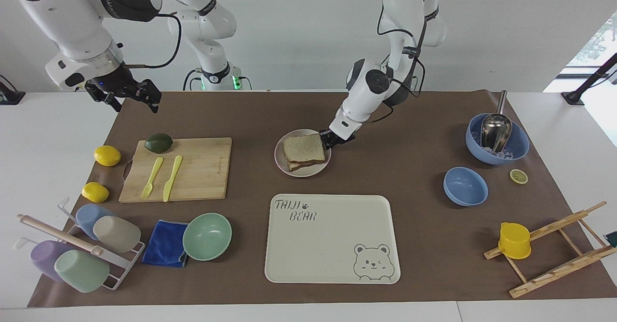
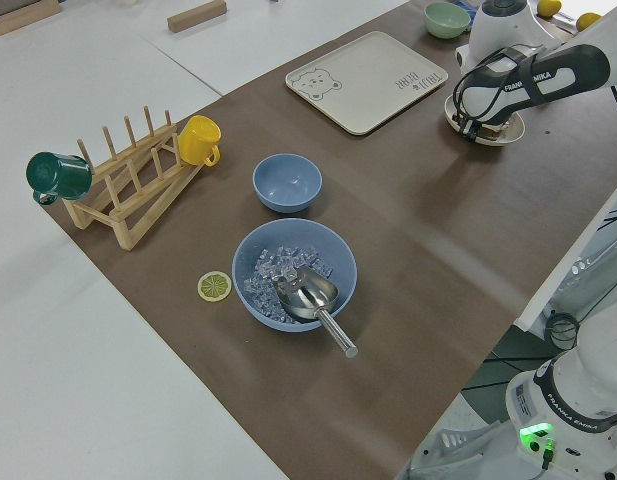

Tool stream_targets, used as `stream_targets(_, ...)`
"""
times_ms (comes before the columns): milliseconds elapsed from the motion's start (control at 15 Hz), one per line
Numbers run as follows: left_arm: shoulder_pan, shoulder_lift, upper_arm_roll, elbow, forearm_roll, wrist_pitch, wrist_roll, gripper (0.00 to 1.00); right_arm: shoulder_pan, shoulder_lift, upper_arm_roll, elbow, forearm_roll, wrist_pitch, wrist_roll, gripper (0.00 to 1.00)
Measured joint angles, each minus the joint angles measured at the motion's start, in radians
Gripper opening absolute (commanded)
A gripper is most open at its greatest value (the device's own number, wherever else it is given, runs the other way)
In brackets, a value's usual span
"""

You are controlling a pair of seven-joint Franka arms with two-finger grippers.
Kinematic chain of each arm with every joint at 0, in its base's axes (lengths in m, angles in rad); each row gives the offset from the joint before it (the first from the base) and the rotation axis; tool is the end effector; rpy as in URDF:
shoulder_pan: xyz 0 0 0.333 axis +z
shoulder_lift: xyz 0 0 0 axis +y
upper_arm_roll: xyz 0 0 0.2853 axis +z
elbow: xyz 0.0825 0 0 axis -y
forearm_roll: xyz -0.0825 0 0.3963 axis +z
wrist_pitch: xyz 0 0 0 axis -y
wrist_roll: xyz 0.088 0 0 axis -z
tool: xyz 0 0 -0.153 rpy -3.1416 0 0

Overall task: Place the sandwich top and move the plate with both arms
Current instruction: 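Slide the plate farther from the robot onto the white bear tray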

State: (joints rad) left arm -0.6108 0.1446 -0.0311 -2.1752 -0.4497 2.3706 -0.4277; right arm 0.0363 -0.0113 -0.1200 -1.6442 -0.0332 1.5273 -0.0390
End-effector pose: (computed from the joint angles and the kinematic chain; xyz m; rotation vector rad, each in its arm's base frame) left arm 0.4433 -0.3552 0.2490 2.8282 0.1467 -0.1759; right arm 0.5489 -0.0515 0.5156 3.1110 -0.0689 -0.1673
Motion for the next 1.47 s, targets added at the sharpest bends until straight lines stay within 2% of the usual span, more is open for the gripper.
stream_targets(267, 0.136, 0.005, 0.009, 0.231, 0.000, -0.236, 0.000, 0.00, 0.000, -0.004, 0.000, 0.000, 0.002, 0.000, 0.000, 1.00)
stream_targets(467, 0.196, 0.050, 0.013, 0.365, -0.005, -0.280, -0.001, 0.00, 0.000, -0.004, 0.000, 0.000, 0.002, 0.000, 0.000, 1.00)
stream_targets(667, 0.214, 0.152, 0.015, 0.481, -0.008, -0.290, -0.004, 0.00, 0.000, -0.004, 0.000, 0.000, 0.002, 0.000, 0.000, 1.00)
stream_targets(1000, 0.232, 0.390, 0.024, 0.706, -0.008, -0.296, -0.045, 0.00, 0.000, -0.004, 0.000, 0.000, 0.002, 0.000, 0.000, 1.00)
stream_targets(1200, 0.233, 0.460, 0.029, 0.740, 0.014, -0.259, -0.046, 0.00, 0.000, -0.004, 0.000, 0.000, 0.002, 0.000, 0.000, 1.00)
stream_targets(1467, 0.226, 0.473, 0.029, 0.704, 0.027, -0.206, -0.048, 0.00, 0.000, -0.004, 0.000, 0.000, 0.002, 0.000, 0.000, 1.00)
